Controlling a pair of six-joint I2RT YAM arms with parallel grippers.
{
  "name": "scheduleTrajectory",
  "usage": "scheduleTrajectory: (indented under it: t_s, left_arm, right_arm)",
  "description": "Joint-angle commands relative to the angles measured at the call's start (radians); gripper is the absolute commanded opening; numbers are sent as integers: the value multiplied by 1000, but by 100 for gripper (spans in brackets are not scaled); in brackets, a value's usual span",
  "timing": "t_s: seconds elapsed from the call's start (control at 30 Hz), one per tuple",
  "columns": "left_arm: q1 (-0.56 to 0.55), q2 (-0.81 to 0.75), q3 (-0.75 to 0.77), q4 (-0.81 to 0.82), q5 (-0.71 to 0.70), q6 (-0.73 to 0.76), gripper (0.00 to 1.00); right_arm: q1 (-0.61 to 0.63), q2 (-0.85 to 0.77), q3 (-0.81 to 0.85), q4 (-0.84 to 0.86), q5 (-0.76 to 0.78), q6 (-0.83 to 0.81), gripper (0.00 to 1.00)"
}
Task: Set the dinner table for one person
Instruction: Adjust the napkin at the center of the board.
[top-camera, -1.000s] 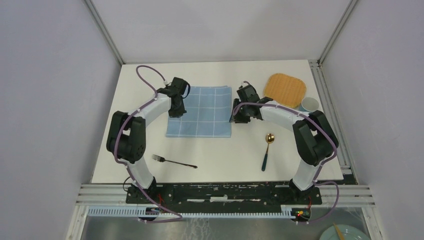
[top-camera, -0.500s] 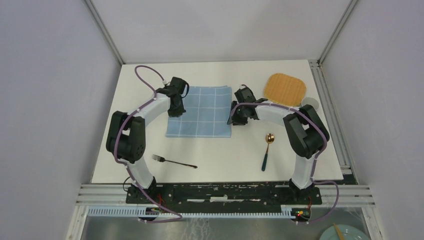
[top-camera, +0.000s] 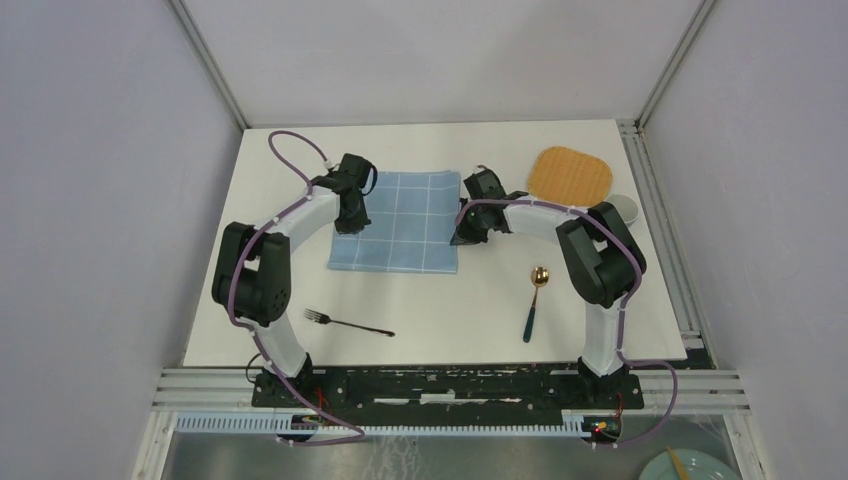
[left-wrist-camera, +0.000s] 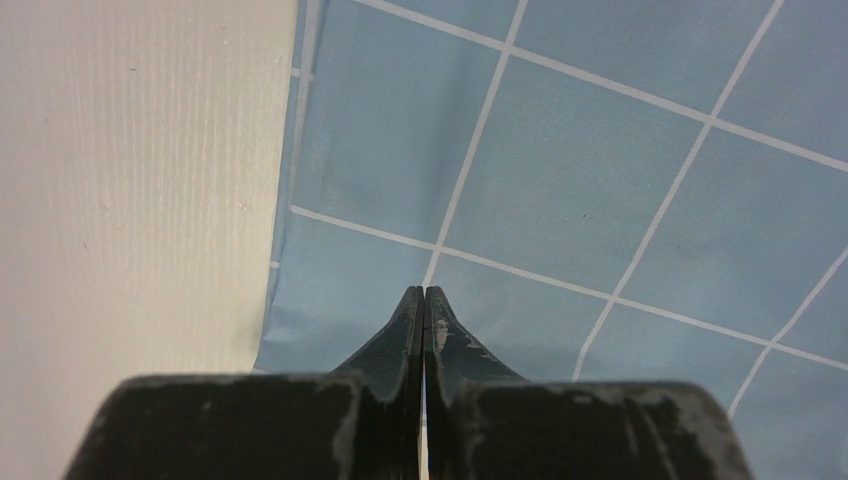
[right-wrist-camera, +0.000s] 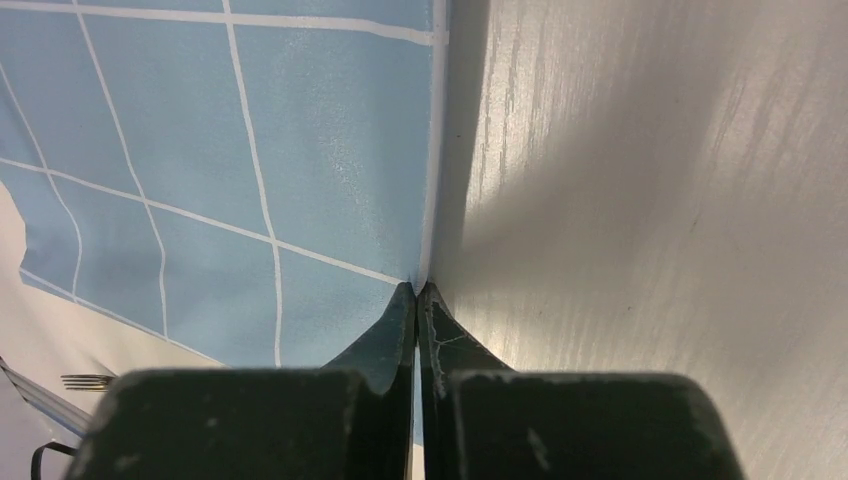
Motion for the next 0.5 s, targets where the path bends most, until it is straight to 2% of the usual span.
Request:
scheduleTrajectory:
  t_s: [0.0, 0.23, 0.47]
  left_arm:
    - [10, -27, 11, 24, 7, -15, 2]
    - [11, -25, 14, 27, 11, -16, 2]
    - [12, -20, 17, 27, 16, -18, 2]
  right_arm:
    - [2, 4, 27, -49, 26, -2, 0]
    - [1, -87, -3, -121, 131, -11, 0]
    - [-39, -162, -65, -151, 144, -41, 0]
